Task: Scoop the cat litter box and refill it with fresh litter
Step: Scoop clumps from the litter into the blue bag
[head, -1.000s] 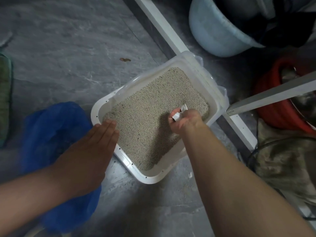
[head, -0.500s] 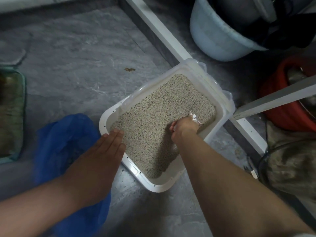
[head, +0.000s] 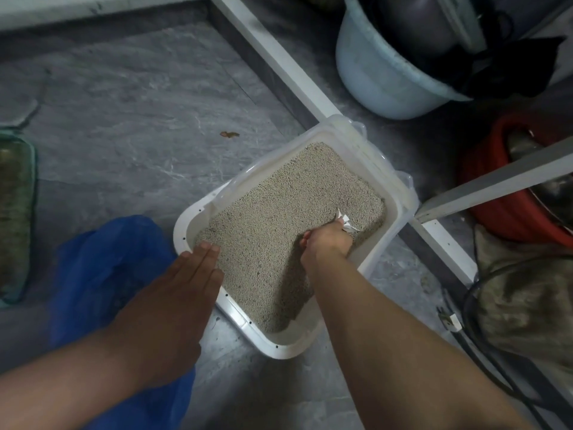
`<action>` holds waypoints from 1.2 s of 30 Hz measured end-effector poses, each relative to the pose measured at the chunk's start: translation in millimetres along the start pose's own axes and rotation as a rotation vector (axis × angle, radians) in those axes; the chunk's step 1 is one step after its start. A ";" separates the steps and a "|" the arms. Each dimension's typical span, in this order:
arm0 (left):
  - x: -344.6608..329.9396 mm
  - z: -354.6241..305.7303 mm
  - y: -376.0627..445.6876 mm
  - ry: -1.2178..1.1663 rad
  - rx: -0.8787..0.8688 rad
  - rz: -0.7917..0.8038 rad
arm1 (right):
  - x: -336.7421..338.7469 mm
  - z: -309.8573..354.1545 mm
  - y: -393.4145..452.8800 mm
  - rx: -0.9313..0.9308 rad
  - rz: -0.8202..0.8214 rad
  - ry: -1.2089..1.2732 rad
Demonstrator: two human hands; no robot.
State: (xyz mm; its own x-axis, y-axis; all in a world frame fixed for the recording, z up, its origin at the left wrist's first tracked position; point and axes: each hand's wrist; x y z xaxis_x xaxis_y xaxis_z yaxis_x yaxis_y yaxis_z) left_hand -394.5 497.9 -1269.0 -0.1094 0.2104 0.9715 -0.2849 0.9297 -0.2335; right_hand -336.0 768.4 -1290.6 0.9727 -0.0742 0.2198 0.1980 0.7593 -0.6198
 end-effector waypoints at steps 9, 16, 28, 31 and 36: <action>2.0 1.7 -2.6 -0.005 -0.015 0.006 | -1.3 -14.7 5.5 0.092 -0.036 0.010; -1.7 1.1 0.0 0.021 0.002 0.027 | 1.7 -15.5 0.9 0.094 -0.067 0.105; 2.5 1.9 -0.5 0.033 -0.019 0.002 | 13.5 -10.5 -25.2 0.097 0.169 0.250; 3.8 1.9 0.3 0.030 -0.028 -0.016 | 11.6 -7.3 -34.2 0.146 0.222 0.255; 0.0 2.3 -0.9 0.014 -0.021 -0.009 | 12.0 -7.4 -62.8 0.178 0.288 0.279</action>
State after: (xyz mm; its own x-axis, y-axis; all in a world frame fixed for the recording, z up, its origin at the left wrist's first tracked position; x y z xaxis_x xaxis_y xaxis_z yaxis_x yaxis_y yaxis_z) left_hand -396.4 496.4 -1268.9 -0.0939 0.2064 0.9740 -0.2660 0.9375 -0.2243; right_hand -335.9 715.0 -1254.6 0.9854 0.0040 -0.1703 -0.0867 0.8723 -0.4812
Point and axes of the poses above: each hand's wrist, its own y-axis towards the middle knuckle, its own x-axis out of the back of the hand, z = x × y, and after that the axes turned 12 degrees about y, right-handed
